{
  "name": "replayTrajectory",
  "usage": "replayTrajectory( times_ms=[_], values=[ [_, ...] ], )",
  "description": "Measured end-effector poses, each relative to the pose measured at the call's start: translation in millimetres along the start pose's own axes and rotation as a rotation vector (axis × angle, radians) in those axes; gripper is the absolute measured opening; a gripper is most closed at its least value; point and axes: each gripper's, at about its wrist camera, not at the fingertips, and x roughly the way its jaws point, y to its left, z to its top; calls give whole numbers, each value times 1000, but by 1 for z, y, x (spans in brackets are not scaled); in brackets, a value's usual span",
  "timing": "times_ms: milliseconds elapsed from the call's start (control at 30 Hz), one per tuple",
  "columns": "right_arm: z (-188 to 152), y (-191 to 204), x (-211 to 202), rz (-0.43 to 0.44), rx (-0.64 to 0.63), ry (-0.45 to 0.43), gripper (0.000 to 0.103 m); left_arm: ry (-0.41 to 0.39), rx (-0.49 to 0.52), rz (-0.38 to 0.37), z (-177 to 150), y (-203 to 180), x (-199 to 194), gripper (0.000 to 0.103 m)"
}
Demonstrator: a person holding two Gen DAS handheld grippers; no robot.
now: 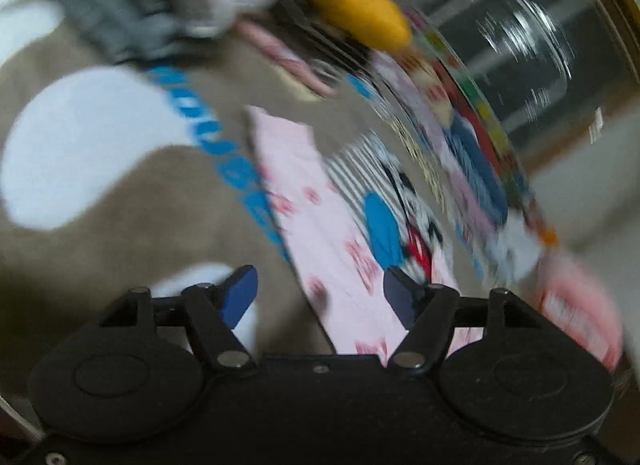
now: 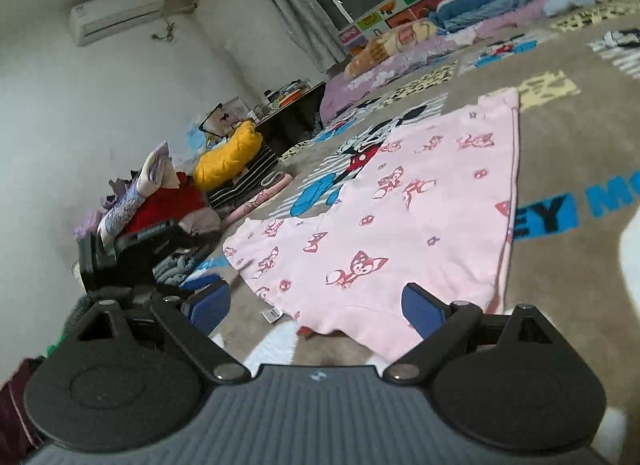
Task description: Fold clothes
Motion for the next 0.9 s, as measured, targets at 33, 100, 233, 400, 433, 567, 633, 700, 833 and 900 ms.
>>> replayTrajectory(
  times_ms=[33,100,233,400,433,567,633,700,833,900],
  values=[
    [0,0,0,1,0,1,92,-8,-26,-6,5,4,1,67],
    [-1,-1,0,5,1,1,92,-16,-36,3,13,4,9,66],
    [-2,-5,-2,12,19,-10,92,-53,-43,35,27,5,29,47],
    [-2,-7,-5,3,23,-21,92,-81,-106,44,39,16,46,26],
    [-1,-7,-6,4,23,-25,92,-83,-106,45,40,15,48,25],
    [-2,-10,-6,-5,33,-19,92,-93,-104,47,43,9,54,17],
    [-2,-12,-7,-3,55,-19,92,-96,-70,38,40,0,54,5],
    [-2,-14,-8,-2,73,-22,92,-97,3,16,35,-16,55,3],
    [-2,-16,-7,-5,89,-19,92,-85,258,-19,13,-60,54,3],
    [-2,-17,-5,-9,91,-11,92,-79,394,-23,-2,-81,54,3]
  ],
)
